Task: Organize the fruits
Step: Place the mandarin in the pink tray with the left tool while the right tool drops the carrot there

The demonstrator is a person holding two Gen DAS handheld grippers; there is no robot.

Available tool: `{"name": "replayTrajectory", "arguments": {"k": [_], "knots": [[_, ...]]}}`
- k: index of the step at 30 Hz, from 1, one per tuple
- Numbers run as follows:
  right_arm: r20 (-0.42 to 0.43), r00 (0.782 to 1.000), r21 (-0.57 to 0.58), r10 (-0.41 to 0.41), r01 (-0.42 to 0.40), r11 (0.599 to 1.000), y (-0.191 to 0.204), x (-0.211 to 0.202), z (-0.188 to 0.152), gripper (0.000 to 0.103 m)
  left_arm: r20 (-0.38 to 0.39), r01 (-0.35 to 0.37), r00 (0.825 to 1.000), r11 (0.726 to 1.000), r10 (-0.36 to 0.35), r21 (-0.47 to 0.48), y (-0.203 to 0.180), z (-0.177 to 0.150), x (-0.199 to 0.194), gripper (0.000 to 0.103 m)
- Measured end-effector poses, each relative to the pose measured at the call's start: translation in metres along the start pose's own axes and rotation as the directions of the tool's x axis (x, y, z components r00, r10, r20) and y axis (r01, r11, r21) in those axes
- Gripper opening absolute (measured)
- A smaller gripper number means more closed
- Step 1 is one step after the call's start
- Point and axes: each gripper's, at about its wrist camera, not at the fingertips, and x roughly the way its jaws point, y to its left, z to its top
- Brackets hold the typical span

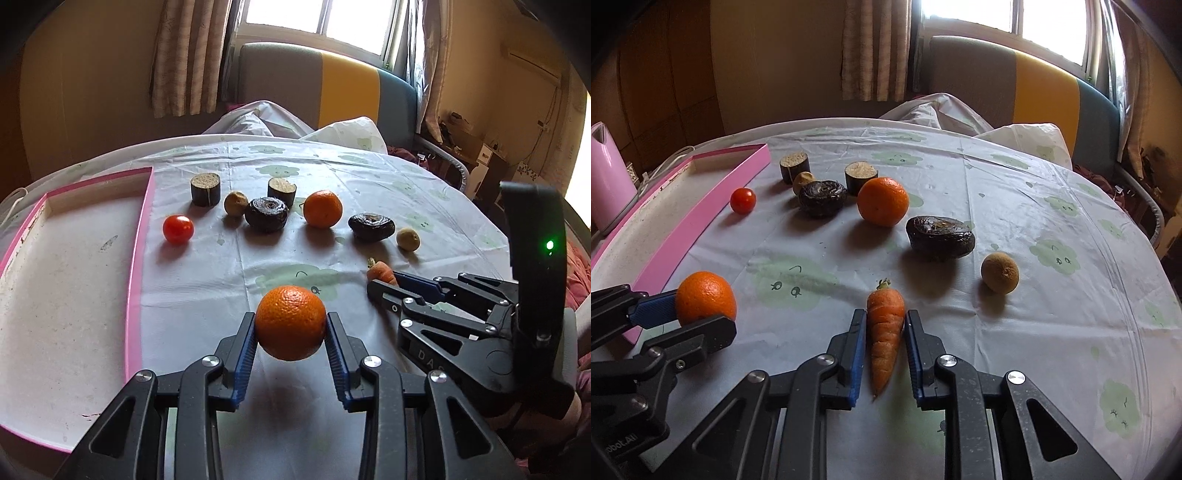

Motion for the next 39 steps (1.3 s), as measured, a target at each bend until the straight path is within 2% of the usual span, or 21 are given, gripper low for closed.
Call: {"name": "replayTrajectory", "arguments": {"k": [5, 11, 18, 22, 28, 31, 39], "knots": [[0.01, 1.0, 0.0, -0.006, 0.006, 1.0, 0.002, -0.001, -0.001, 0.021, 0.033, -0.038, 0.999, 0.999, 0.039, -0.012, 0.007, 0.011, -0.019, 0.037], [0.019, 1.0, -0.002, -0.013, 0.013, 1.0, 0.003, -0.002, -0.004, 0.021, 0.063, -0.161, 0.984, 0.981, 0.169, -0.108, 0.049, 0.024, -0.041, 0.037], [0.016, 0.999, -0.012, -0.027, 0.027, 1.0, 0.006, -0.002, -0.002, 0.021, 0.004, -0.33, 0.941, 0.92, 0.339, -0.209, 0.111, 0.021, -0.042, 0.037], [0.004, 0.998, 0.004, -0.065, 0.065, 0.998, 0.01, -0.002, 0.001, 0.021, -0.035, -0.384, 0.921, 0.891, 0.387, -0.241, 0.136, 0.015, -0.04, 0.037], [0.0, 0.996, 0.027, -0.088, 0.088, 0.996, 0.013, -0.001, 0.004, 0.02, -0.07, -0.405, 0.913, 0.877, 0.402, -0.259, 0.153, 0.006, -0.038, 0.038], [-0.002, 0.996, 0.036, -0.092, 0.092, 0.995, 0.014, -0.001, 0.005, 0.02, -0.077, -0.393, 0.919, 0.879, 0.388, -0.271, 0.156, 0.003, -0.038, 0.038], [0.02, 0.999, 0.03, -0.037, 0.037, 0.999, 0.034, -0.007, 0.015, 0.02, -0.061, -0.39, 0.919, 0.881, 0.388, -0.269, 0.153, 0.001, -0.045, 0.041]]}}
